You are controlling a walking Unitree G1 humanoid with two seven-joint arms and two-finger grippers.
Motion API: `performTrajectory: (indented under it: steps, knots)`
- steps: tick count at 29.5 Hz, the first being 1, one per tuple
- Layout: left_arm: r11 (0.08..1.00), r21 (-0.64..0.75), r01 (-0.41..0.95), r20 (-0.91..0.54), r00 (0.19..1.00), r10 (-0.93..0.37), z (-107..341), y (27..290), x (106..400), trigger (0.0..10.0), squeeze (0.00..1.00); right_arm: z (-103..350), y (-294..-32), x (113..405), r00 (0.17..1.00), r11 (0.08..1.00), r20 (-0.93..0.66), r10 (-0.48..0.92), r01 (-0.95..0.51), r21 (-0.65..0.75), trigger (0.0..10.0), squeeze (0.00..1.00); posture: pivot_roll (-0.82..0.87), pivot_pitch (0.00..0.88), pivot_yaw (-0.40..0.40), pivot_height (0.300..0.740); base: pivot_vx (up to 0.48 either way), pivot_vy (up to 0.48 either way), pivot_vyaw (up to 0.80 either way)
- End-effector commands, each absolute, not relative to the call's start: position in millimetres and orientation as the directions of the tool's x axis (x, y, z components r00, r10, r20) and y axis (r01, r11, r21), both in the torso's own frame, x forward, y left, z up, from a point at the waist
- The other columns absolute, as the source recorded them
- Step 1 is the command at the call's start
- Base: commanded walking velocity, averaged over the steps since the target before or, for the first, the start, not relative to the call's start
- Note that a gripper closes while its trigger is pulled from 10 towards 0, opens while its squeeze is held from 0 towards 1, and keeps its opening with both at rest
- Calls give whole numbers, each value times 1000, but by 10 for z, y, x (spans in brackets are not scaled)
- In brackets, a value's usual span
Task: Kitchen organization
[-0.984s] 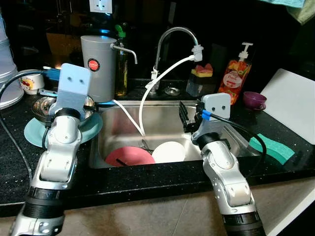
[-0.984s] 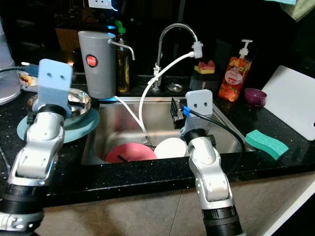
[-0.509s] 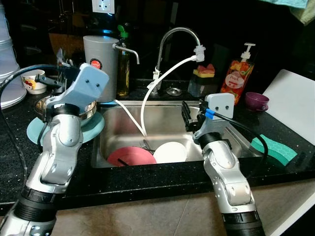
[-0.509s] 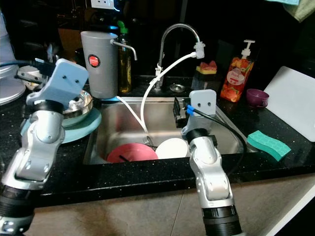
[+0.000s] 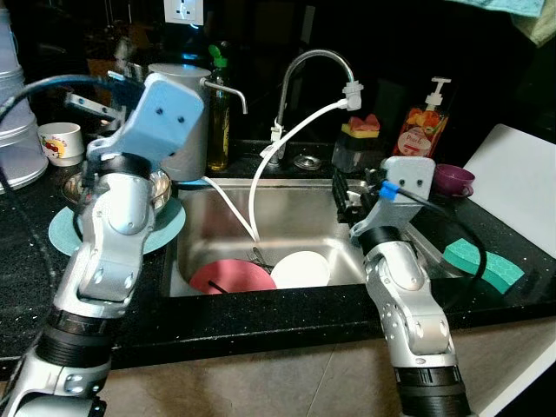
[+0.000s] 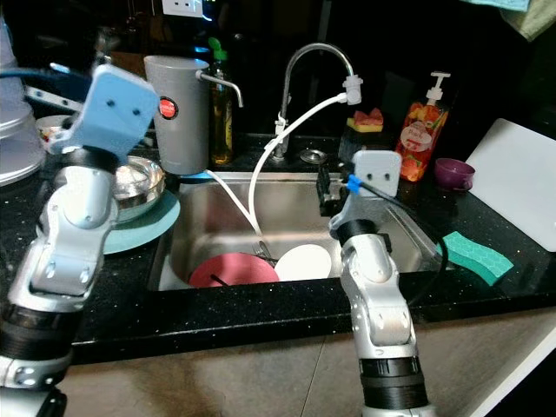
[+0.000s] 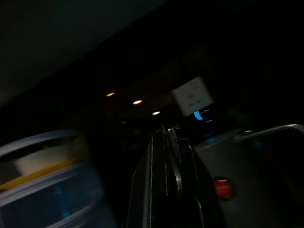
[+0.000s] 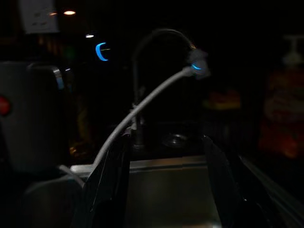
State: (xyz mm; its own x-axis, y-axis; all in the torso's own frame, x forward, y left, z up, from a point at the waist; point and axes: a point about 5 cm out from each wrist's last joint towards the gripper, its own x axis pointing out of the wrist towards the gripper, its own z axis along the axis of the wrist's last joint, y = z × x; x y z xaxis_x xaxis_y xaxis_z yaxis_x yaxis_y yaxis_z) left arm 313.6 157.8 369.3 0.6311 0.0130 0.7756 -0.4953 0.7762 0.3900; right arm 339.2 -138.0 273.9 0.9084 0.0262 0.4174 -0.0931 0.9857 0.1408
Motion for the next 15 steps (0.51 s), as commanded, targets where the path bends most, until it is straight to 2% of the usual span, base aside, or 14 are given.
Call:
performTrajectory:
  steps: [1,7,9,14,15]
  knots:
    - [818,393,-420,769,638,-42,3727,1450,3148,10000,0,2780,-1452,3386,907,978,422,-10,-78,191,10000,0,159,12,-124,740,0,0,0]
    - [884,383,-268,685,724,-78,3596,1344,3319,10000,0,2827,-1498,3375,897,969,440,-45,-67,236,10000,0,155,11,-120,740,0,0,0]
    - [934,312,-173,636,768,-70,3545,1310,3409,10000,0,2842,-1501,3364,894,969,445,-50,-65,240,10000,0,147,12,-119,740,0,0,0]
    - [978,204,-44,560,825,-79,3452,1226,3560,10000,0,2863,-1512,3356,892,967,448,-61,-58,246,10000,0,139,13,-115,740,0,0,0]
    - [987,157,22,533,840,-103,3431,1149,3601,10000,0,2868,-1529,3347,891,967,449,-67,-52,248,10000,0,139,13,-115,740,0,0,0]
